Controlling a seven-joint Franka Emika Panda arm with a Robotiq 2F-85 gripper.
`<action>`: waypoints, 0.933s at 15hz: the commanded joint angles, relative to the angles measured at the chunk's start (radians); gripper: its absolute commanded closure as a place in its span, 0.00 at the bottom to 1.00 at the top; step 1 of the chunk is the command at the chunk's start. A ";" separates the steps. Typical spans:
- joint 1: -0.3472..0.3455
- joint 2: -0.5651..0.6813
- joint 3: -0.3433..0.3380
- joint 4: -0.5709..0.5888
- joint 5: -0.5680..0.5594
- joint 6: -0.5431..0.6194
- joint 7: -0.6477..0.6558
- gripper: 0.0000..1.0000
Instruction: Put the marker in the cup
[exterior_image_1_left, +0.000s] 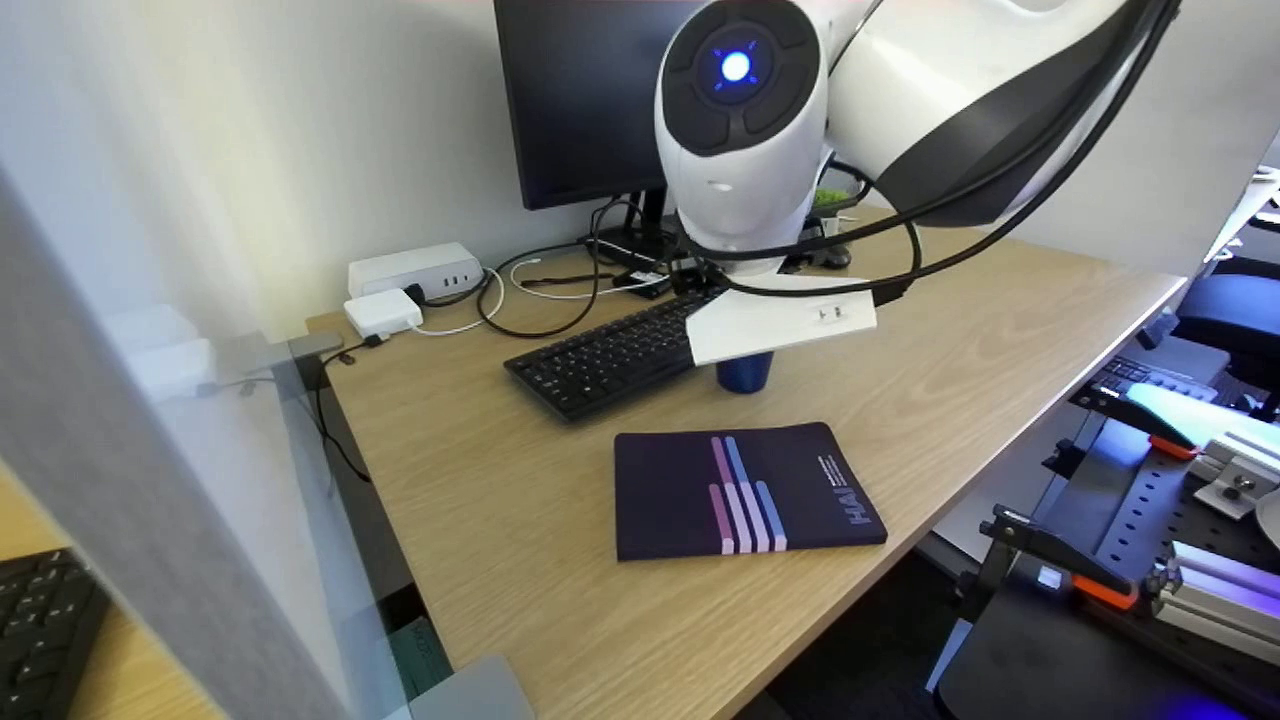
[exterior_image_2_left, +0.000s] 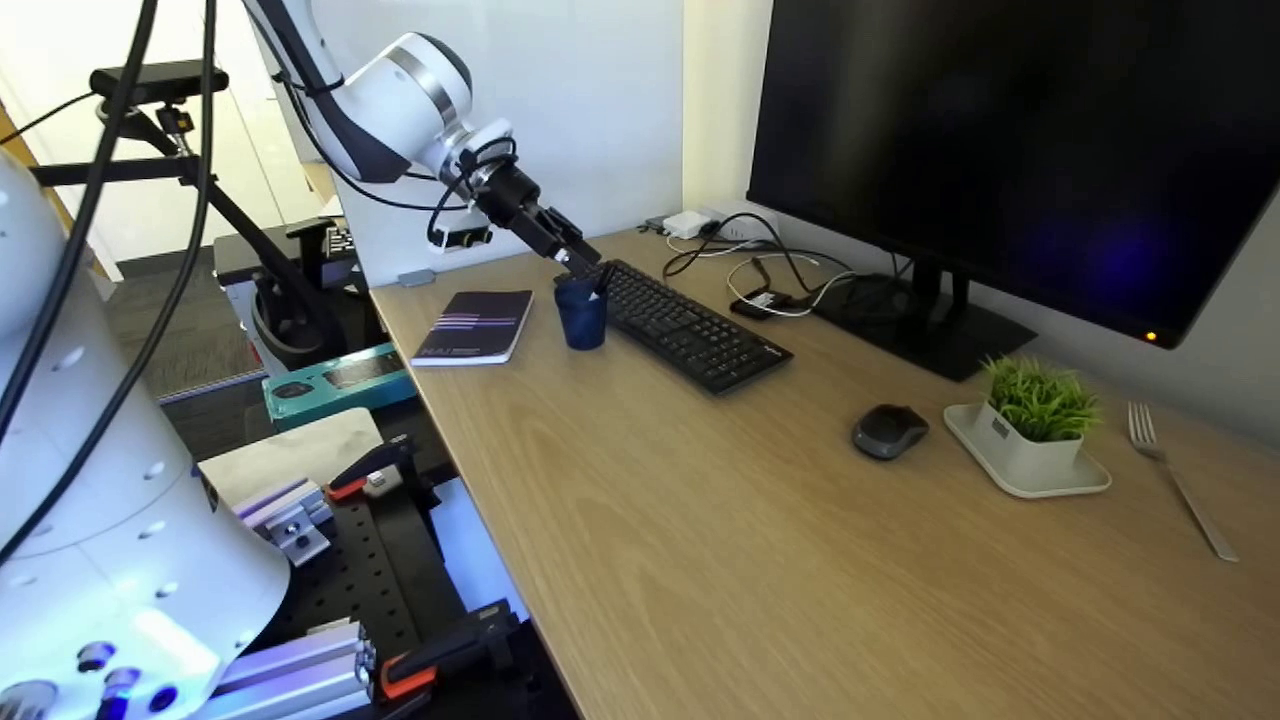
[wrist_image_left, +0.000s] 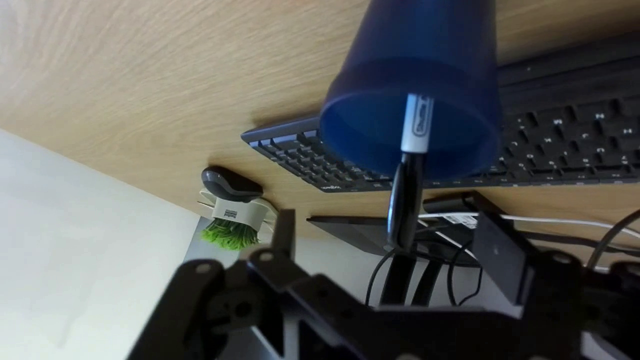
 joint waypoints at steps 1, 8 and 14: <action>-0.020 -0.060 0.002 -0.009 0.040 0.009 -0.065 0.00; -0.152 -0.275 -0.071 -0.049 0.261 0.253 -0.458 0.00; -0.247 -0.452 -0.204 -0.070 0.699 0.253 -0.950 0.00</action>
